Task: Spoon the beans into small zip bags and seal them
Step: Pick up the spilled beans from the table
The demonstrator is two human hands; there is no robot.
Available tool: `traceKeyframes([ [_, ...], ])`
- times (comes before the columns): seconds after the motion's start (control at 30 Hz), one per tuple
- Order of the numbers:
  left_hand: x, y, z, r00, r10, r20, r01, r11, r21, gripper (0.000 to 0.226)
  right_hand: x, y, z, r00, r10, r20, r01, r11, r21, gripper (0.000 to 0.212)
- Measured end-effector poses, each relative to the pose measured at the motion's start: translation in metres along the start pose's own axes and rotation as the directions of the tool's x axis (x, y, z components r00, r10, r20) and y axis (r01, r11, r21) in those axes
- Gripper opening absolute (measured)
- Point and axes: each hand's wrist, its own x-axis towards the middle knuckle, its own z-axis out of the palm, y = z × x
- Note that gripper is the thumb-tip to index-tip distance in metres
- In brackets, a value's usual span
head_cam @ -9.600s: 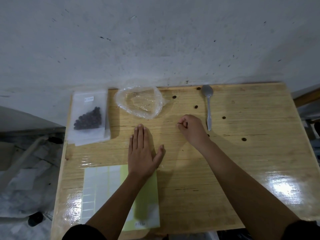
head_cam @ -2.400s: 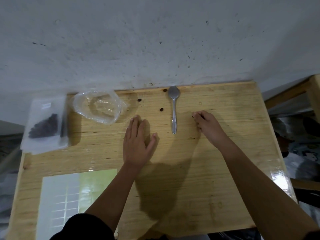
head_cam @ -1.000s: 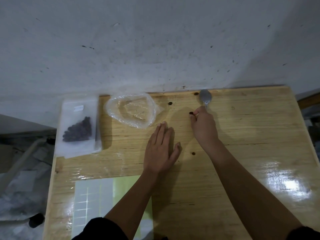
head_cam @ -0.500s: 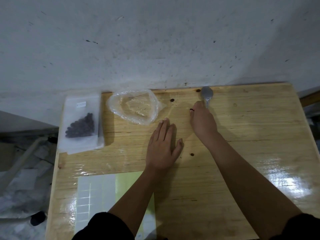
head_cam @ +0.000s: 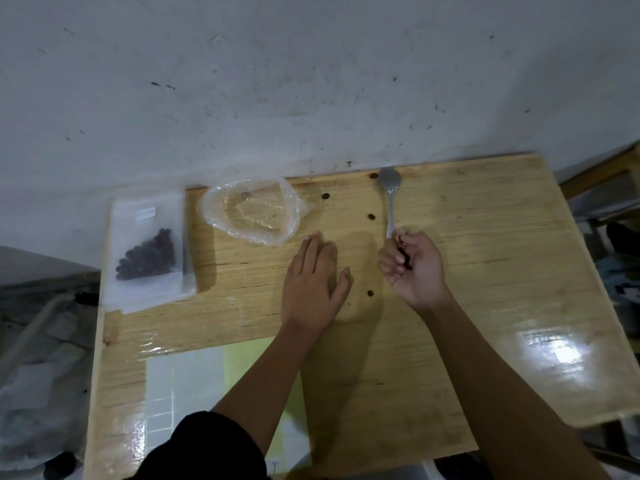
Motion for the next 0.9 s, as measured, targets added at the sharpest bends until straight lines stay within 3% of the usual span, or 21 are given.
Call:
traceKeyframes([
  [0.13,0.0,0.0,0.001,1.0,0.006,0.017,-0.006,1.0,-0.011,0.058,-0.017,0.011,-0.014,0.993,-0.038,0.108,0.022,0.989,0.146,0.003],
  [0.23,-0.001,0.0,0.0,1.0,0.011,0.02,-0.01,1.0,-0.017,0.057,-0.026,0.02,-0.019,0.988,-0.073,0.134,0.05,0.984,0.169,0.009],
  [0.3,-0.001,0.0,-0.001,1.0,0.022,0.022,-0.021,0.999,-0.024,0.055,-0.028,0.025,-0.023,0.997,-0.076,0.021,0.074,0.993,0.093,0.015],
  [0.37,-0.004,-0.002,-0.003,0.998,0.053,0.029,-0.052,0.998,-0.028,0.055,-0.029,0.028,-0.027,0.984,-0.123,-0.126,0.103,0.983,-0.15,0.03],
  [0.47,-0.011,-0.01,-0.005,0.992,0.119,0.042,-0.119,0.993,-0.01,0.054,-0.035,0.034,-0.038,0.93,-0.279,-0.24,0.091,0.806,-0.584,0.027],
  [0.6,-0.021,-0.018,-0.008,0.985,0.161,0.058,-0.16,0.987,-0.008,0.057,-0.048,0.039,-0.04,0.916,-0.372,-0.152,0.089,0.557,-0.826,0.019],
  [0.67,-0.024,-0.019,-0.009,0.984,0.169,0.061,-0.169,0.986,-0.008,0.059,-0.051,0.042,-0.035,0.919,-0.375,-0.123,0.051,0.422,-0.905,0.014],
  [0.9,-0.026,-0.021,-0.009,0.983,0.177,0.056,-0.177,0.984,-0.008,0.06,-0.048,0.044,-0.022,0.961,-0.275,-0.03,0.009,0.139,-0.99,0.018],
])
